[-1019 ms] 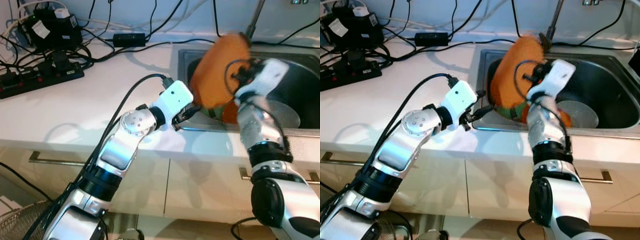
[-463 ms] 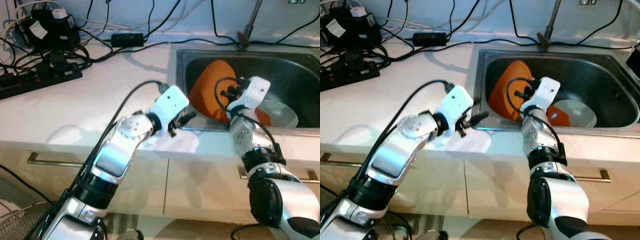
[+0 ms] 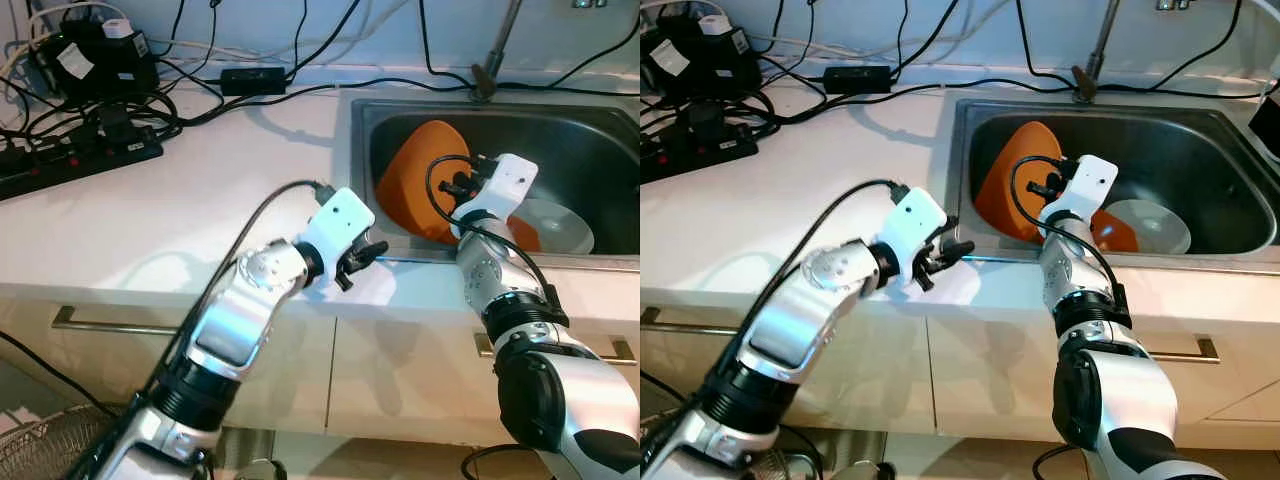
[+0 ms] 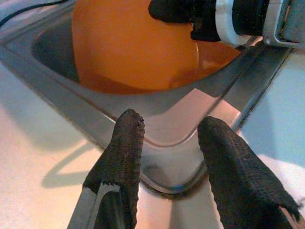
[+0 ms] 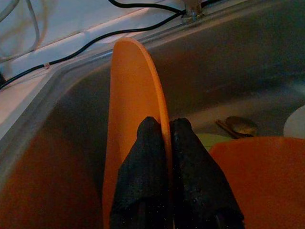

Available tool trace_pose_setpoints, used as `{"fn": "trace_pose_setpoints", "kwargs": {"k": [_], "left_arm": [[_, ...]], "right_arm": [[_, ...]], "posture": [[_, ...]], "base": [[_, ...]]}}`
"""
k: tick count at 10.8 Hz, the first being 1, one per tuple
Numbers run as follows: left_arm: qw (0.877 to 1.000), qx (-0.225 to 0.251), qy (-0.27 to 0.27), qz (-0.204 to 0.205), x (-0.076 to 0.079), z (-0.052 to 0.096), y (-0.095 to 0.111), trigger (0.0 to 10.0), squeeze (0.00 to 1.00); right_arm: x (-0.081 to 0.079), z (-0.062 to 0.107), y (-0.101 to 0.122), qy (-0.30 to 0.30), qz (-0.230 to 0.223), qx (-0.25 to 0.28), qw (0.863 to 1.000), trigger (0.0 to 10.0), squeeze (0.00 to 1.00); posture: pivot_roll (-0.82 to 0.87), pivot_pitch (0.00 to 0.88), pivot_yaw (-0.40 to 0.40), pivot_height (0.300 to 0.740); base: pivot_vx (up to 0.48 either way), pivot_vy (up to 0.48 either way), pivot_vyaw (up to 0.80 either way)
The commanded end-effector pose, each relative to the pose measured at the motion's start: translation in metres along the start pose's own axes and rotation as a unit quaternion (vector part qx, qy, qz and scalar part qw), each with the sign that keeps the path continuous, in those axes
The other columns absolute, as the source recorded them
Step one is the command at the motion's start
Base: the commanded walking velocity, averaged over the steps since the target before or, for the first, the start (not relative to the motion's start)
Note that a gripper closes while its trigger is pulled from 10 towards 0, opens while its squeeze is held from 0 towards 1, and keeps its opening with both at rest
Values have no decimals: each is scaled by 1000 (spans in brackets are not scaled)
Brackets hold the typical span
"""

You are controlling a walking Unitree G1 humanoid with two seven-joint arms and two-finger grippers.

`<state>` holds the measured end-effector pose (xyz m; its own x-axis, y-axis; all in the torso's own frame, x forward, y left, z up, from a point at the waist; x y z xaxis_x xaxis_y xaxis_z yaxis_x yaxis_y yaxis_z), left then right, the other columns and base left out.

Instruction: Kitchen organization

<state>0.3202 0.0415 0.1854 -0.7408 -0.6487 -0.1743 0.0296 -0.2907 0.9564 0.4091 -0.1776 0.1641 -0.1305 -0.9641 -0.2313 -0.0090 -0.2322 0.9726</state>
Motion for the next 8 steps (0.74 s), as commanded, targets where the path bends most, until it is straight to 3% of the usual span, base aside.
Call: {"fn": "trace_pose_setpoints", "kwargs": {"k": [1, 4, 5, 6, 7, 8], "left_arm": [[1000, -3, 10, 10, -4, 2, -2, 10000, 0], [1000, -4, 17, 9, -6, 3, 0, 10000, 0], [1000, -5, 19, 10, -6, 3, 0, 10000, 0], [1000, -7, 21, 12, -7, 3, -1, 10000, 0], [1000, -8, 23, 13, -8, 3, -1, 10000, 0], [1000, -8, 24, 13, -8, 3, -1, 10000, 0]], "right_arm": [[-4, 1, -7, 11, 2, -10, 1000, 10000, 0], [-6, 2, -13, 17, 6, -24, 1000, 10000, 0], [-8, 3, -16, 21, 8, -29, 999, 10000, 867], [-8, 4, -20, 24, 14, -40, 999, 10000, 1000], [-8, 4, -21, 25, 18, -42, 999, 10000, 1000], [-8, 4, -21, 24, 20, -43, 999, 10000, 0]], "posture": [[241, 114, -2, 740], [246, 124, -6, 740], [246, 128, -7, 740], [245, 133, -8, 740], [246, 134, -9, 740], [244, 135, -9, 740]], "base": [[0, 0, 0], [0, 0, 0], [0, 0, 0], [0, 0, 0], [0, 0, 0], [0, 0, 0]]}}
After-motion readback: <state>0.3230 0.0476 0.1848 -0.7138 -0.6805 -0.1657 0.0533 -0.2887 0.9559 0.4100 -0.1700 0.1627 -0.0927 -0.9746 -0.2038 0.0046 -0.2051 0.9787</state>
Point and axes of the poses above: a point about 5 cm out from each wrist's last joint towards the gripper, its own z axis pointing back from the gripper into the wrist, its own y axis along the axis of the wrist's last joint, x = y × z, the point moved 1 cm from there along -z, pointing out of the wrist towards the gripper, and after that the axes turned 6 degrees about z, right-handed, at the moved point
